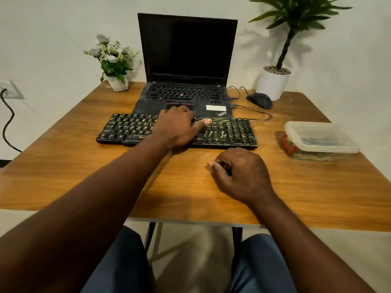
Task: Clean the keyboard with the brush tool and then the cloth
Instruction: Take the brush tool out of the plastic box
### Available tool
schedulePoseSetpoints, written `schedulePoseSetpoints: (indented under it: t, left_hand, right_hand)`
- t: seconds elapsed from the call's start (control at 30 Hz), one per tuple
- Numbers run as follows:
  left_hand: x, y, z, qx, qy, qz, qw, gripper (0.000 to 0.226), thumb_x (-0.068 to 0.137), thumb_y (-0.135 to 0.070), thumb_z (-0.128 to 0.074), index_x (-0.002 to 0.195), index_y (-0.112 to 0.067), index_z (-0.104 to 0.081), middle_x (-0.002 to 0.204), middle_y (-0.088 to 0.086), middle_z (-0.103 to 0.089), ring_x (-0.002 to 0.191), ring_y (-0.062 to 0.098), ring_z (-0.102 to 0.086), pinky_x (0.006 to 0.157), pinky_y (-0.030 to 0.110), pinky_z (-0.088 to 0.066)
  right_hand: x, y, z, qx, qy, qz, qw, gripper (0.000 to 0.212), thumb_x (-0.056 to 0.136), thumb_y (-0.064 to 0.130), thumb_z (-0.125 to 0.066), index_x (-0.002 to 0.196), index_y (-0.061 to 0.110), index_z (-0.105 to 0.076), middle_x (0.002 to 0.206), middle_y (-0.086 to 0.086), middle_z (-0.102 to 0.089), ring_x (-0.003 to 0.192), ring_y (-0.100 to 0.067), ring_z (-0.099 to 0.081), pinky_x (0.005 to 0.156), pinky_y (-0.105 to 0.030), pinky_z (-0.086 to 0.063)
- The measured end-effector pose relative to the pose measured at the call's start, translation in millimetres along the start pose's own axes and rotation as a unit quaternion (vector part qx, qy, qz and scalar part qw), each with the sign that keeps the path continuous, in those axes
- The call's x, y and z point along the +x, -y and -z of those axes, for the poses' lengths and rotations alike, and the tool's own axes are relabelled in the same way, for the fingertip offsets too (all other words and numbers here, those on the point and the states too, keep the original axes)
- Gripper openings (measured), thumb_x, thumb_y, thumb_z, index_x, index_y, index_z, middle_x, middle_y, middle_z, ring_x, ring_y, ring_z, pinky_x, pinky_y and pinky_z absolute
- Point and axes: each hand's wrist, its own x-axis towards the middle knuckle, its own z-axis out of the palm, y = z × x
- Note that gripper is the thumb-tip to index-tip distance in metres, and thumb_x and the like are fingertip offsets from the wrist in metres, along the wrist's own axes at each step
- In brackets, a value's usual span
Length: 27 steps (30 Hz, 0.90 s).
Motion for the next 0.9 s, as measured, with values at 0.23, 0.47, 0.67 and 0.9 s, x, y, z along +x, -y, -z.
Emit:
schedulePoseSetpoints:
  t: [0.23,0.47,0.67,0.9]
  left_hand:
    - [14.4,0.4,-7.2,0.007,0.061,-0.014,0.998,0.094,0.093,-0.082,-0.009,0.142,-0.019,-0.059,0.144,0.013,-0.057,0.132,0.03,-0.051,0.111,0.057,-0.031]
    - [1.2,-5.5,-2.4,0.016,0.066,-0.007,0.998,0.101,0.087,-0.086,-0.008,0.144,-0.019,-0.057,0.146,0.012,-0.054,0.135,0.029,-0.048,0.113,0.057,-0.029]
    - [-10.6,-11.6,-1.9,-0.008,0.078,0.026,0.997,0.105,0.083,-0.089,-0.01,0.151,-0.019,-0.049,0.151,0.012,-0.05,0.138,0.03,-0.046,0.115,0.058,-0.031]
    - [-26.2,-14.9,1.5,-0.009,0.082,0.033,0.996,0.098,0.087,-0.087,-0.021,0.152,-0.018,-0.046,0.155,0.011,-0.047,0.142,0.031,-0.043,0.118,0.06,-0.026]
  right_hand:
    - [3.6,-1.4,1.3,0.005,-0.007,-0.033,0.999,0.026,0.096,0.043,-0.064,0.083,0.022,-0.072,0.078,0.009,-0.066,0.072,-0.01,-0.057,0.062,-0.034,-0.051]
    - [-0.5,-3.0,2.7,-0.01,-0.054,-0.027,0.998,0.022,0.095,0.038,-0.066,0.088,0.018,-0.073,0.082,0.004,-0.068,0.077,-0.014,-0.059,0.066,-0.036,-0.05]
    - [4.3,-16.3,9.5,-0.032,-0.142,-0.25,0.957,0.037,0.092,0.048,-0.066,0.119,0.021,-0.066,0.121,-0.001,-0.066,0.117,-0.023,-0.057,0.098,-0.044,-0.046]
    - [-3.9,-15.9,13.5,0.023,-0.092,-0.354,0.93,0.068,0.087,0.075,-0.056,0.132,0.024,-0.056,0.124,-0.004,-0.069,0.114,-0.027,-0.063,0.096,-0.049,-0.053]
